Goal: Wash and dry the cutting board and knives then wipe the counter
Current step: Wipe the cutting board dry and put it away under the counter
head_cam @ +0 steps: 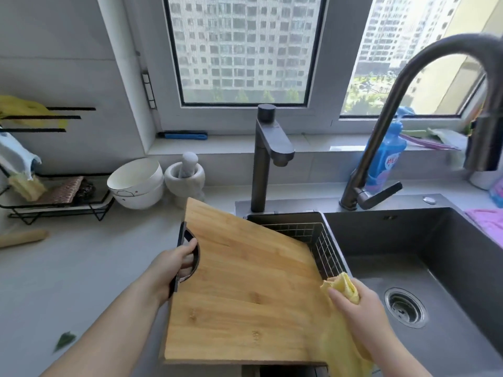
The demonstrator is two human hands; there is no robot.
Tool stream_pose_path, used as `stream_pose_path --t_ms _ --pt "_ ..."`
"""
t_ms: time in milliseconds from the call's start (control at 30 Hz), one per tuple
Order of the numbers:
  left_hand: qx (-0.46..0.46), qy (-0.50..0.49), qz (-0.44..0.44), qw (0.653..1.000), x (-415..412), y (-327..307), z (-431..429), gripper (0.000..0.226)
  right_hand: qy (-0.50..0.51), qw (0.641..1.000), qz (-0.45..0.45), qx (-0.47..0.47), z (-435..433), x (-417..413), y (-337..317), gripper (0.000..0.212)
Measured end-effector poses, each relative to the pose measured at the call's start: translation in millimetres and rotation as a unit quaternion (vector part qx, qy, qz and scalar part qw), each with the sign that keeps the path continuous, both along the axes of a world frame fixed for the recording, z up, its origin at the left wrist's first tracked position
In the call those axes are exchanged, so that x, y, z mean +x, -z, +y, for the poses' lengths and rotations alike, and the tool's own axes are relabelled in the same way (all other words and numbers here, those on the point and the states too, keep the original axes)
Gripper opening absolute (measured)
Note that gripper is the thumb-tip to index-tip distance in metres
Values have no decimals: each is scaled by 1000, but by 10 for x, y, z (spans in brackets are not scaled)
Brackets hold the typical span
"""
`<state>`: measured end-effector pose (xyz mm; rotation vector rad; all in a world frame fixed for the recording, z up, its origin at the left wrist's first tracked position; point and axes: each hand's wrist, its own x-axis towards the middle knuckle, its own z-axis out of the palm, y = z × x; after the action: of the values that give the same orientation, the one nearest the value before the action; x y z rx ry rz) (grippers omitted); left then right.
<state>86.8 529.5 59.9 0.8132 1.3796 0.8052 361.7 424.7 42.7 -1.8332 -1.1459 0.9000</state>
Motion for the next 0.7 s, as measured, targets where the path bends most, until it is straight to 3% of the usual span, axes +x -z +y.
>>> stream_pose_path --t_ms 167,367,433,533,700 --pt "67 -23 4 998 -40 -248 -261 27 46 999 27 2 -30 244 -162 15" --pt "129 -92 -66 985 -153 -567 -795 31 56 995 46 -61 171 578 -257 19" --pt "140 -117 -86 979 -99 -577 -1000 46 40 996 36 -76 272 743 -404 19" --pt "142 -140 -101 975 98 -568 -1247 66 -44 983 -1 -178 384 1030 -577 25" --pt "110 -129 -116 979 531 -320 -1429 34 -98 959 -9 -265 323 1512 -399 36"
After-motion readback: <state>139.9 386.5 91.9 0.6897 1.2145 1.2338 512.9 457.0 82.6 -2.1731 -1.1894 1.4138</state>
